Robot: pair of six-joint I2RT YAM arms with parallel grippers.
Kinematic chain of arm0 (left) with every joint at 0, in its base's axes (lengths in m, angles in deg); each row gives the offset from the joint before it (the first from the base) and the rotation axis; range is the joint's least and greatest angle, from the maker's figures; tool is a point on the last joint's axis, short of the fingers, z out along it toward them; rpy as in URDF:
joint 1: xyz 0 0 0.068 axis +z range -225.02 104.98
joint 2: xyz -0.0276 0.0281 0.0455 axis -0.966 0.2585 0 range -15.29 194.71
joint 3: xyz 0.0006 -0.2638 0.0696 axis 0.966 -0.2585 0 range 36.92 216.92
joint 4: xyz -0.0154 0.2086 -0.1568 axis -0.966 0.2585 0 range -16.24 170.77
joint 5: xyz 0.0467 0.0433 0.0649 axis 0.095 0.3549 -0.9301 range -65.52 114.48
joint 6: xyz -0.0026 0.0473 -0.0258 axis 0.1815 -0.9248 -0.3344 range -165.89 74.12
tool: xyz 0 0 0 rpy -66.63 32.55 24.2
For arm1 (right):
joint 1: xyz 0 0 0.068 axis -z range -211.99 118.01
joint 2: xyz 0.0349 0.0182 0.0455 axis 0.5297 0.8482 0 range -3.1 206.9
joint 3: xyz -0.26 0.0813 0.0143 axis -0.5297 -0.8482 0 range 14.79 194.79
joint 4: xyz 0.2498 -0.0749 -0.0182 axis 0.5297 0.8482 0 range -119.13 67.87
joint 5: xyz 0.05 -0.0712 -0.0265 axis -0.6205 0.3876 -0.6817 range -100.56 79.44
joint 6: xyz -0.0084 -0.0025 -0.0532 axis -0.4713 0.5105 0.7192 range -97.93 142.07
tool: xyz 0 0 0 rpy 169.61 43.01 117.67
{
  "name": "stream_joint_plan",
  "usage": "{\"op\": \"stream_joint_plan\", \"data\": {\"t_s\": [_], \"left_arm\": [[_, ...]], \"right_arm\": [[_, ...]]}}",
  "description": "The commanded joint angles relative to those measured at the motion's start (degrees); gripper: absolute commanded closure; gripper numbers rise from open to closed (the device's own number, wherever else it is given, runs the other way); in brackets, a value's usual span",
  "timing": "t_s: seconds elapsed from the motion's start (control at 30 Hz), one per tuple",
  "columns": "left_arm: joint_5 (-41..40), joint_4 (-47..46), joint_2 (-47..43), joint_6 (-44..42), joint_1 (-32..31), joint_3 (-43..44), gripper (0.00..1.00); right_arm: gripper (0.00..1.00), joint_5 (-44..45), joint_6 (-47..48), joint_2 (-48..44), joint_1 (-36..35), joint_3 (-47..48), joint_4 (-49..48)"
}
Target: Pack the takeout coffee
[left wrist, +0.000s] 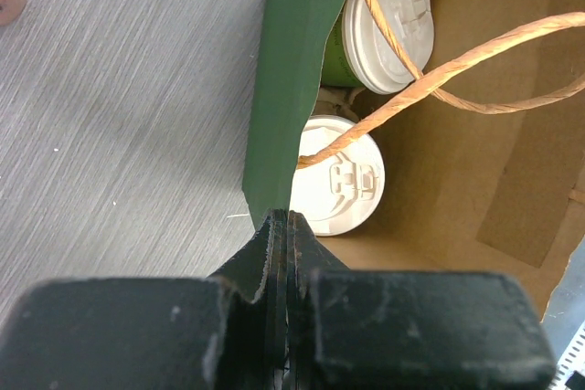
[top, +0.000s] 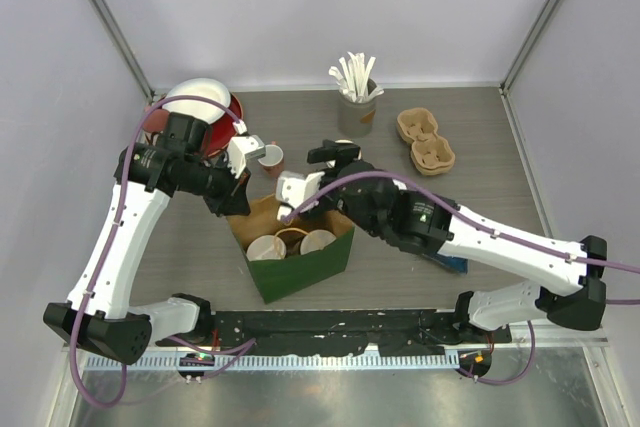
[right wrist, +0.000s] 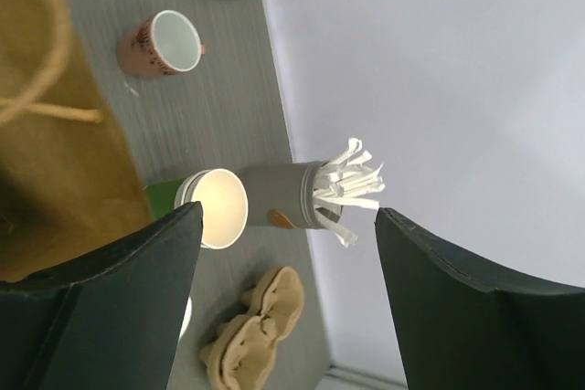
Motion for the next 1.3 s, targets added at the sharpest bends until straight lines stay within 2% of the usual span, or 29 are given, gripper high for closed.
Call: {"op": "stream_joint_plan", "data": {"t_s": [0.0,0.1,0.17,0.2,0.27,0.3,0.37,0.47,0.5,0.53,0.57,0.6,0.7,0.83,1.07,1.27], "left_arm": [[1.51,1.24,-0.9,-0.19,0.15,1.42,1.0],[1.51,1.15,-1.16,-0.1,0.15,1.51,1.0],[1.34,1.32,-1.25,-0.02,0.15,1.6,0.97],[1.25,1.24,-1.25,-0.02,0.15,1.6,0.9],[0.99,1.15,-1.42,0.07,0.15,1.6,0.83],[0.9,1.24,-1.42,0.16,0.15,1.68,0.77],[0.81,1.32,-1.42,0.42,0.15,2.12,0.72],[0.2,1.41,-1.69,1.21,0.15,3.44,0.59],[-0.15,1.5,-1.69,1.48,0.15,4.31,0.5],[-0.33,1.41,-1.78,1.83,0.15,4.76,0.46],[-0.51,1.32,-1.86,2.35,0.15,5.28,0.43],[-0.68,1.41,-2.04,2.7,0.15,6.16,0.37],[-2.26,0.45,-2.48,4.45,0.15,7.65,0.28],[-5.86,-2.98,-4.23,7.98,0.15,8.89,0.24],[-13.76,-6.05,-3.62,12.81,1.55,13.2,0.21],[-13.96,-6.67,-3.8,13.08,3.13,11.97,0.21]], "right_arm": [[0.17,0.43,-14.09,-1.57,4.4,4.67,-7.52],[0.14,-1.07,-20.17,-3.33,6.87,4.24,-11.56],[0.12,-0.73,-26.59,-3.77,9.5,4.76,-12.97],[0.07,0.06,-28.87,-3.6,10.47,5.11,-12.89],[0.04,4.53,-37.21,-2.9,13.98,7.21,-11.23],[0.04,3.94,-40.03,-1.76,15.91,8.36,-9.65],[0.05,0.53,-46.78,-0.88,22.32,10.56,-6.05],[0.1,-5.72,-52.42,1.23,29.08,11.35,-4.81],[0.12,-7.82,-53.93,2.11,30.68,11.62,-4.37],[0.14,-9.15,-55.33,4.29,32.69,11.97,-4.19],[0.17,-11.07,-58.13,5.27,36.19,11.97,-4.27],[0.25,-13.09,-59.12,6.5,38.06,11.88,-4.45],[0.32,-16.63,-59.4,10.02,40.44,11.09,-6.73],[0.37,-15.57,-57.99,14.15,40.8,10.21,-9.72],[0.42,-16.54,-60.09,22.23,41.59,11.79,-13.67],[0.46,-18.12,-62.64,27.95,42.38,13.72,-16.49]]}}
